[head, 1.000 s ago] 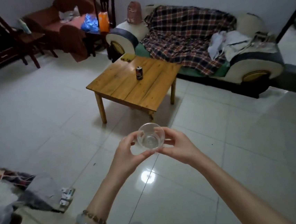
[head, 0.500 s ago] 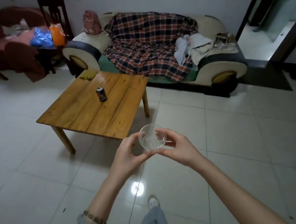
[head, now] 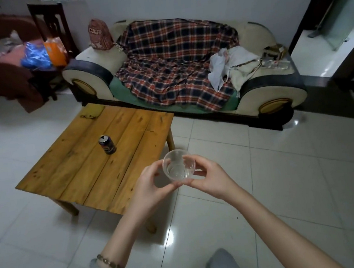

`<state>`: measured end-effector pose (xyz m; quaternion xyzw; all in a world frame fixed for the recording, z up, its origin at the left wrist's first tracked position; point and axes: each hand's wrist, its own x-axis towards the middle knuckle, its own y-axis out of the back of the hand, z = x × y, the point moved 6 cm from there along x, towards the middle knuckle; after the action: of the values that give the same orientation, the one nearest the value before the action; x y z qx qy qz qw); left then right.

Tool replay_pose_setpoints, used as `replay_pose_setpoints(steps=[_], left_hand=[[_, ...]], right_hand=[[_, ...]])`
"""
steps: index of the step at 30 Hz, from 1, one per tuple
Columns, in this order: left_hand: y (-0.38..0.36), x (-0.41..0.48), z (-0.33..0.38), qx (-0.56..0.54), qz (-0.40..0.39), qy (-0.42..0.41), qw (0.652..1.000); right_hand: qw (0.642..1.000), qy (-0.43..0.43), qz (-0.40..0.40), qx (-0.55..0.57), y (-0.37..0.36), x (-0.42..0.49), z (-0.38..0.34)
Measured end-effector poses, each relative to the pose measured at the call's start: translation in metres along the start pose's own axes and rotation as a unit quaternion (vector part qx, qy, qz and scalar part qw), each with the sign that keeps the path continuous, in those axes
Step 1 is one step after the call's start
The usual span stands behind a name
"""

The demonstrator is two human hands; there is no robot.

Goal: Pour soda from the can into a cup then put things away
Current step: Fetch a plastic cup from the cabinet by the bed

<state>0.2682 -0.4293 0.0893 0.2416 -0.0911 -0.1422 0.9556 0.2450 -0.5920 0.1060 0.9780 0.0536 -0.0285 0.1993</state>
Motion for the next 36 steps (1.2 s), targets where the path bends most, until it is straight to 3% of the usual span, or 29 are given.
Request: replay_pose_setpoints(steps=[18, 26, 36], left_hand=[[-0.031, 0.253, -0.029, 0.012, 0.222, 0.129, 0.966], [0.002, 0.303, -0.079, 0.008, 0.275, 0.197, 0.941], [0.086, 0.371, -0.176, -0.038, 0.360, 0.247, 0.899]], right_hand=[[0.970, 0.050, -0.237, 0.010, 0.109, 0.312, 0.036], [0.945, 0.081, -0.317, -0.020, 0.068, 0.410, 0.037], [0.899, 0.102, -0.422, -0.048, -0.034, 0.554, 0.016]])
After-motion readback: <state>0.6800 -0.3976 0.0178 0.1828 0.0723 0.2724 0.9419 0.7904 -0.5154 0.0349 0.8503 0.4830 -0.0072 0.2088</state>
